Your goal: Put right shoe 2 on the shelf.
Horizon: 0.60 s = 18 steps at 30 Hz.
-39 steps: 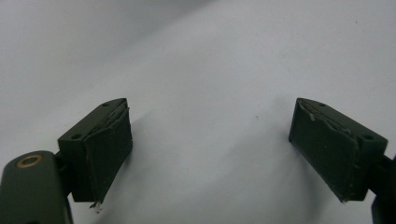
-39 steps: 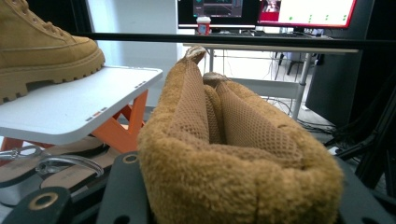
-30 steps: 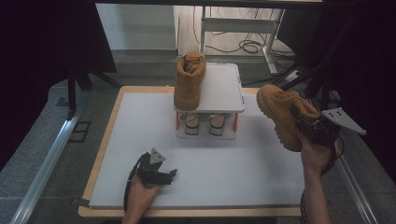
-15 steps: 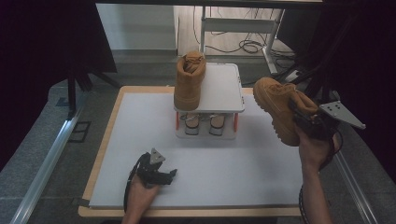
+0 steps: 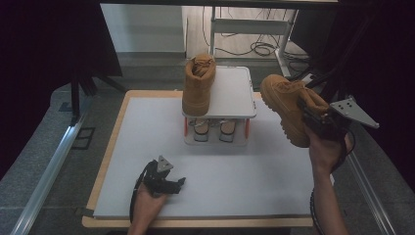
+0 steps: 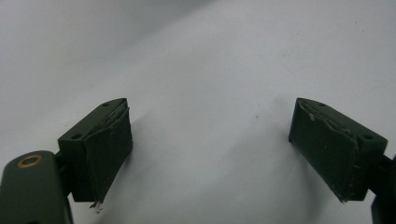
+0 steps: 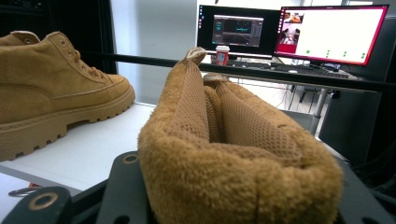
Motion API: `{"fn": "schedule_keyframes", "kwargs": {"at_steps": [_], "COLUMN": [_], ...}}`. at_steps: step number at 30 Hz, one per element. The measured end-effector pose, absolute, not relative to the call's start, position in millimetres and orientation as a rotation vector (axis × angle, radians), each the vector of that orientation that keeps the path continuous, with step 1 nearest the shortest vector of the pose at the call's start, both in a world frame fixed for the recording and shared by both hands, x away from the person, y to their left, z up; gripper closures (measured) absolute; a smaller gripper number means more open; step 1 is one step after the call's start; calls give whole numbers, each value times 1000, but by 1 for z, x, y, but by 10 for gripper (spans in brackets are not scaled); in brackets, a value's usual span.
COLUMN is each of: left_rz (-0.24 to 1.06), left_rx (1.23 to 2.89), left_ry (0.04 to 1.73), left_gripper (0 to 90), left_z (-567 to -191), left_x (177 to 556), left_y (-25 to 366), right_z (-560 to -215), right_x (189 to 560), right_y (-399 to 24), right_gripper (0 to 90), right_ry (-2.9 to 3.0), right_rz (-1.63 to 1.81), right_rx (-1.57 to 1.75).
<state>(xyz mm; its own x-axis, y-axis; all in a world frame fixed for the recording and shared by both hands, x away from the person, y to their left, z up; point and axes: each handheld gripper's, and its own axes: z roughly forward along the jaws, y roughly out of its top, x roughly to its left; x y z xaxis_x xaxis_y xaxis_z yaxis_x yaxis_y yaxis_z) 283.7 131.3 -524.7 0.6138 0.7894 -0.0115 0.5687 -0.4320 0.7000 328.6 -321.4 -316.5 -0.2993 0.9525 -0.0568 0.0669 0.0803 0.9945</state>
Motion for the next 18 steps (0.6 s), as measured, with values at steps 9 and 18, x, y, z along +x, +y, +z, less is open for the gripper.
{"fn": "schedule_keyframes", "kwargs": {"at_steps": [9,18], "left_rz": [419,417], "left_rx": [2160,2160], "left_ry": [1063,1063], "left_gripper": [132,132], "left_z": [-525,-525], "left_x": [284,284], "left_y": [131,131], "right_z": [-309,-304], "right_x": [332,338], "right_y": [-311,-297], "right_gripper": [532,531], "right_ry": [1527,1545], "right_rz": [1350,1361], "right_rx": [1032,1001]}}
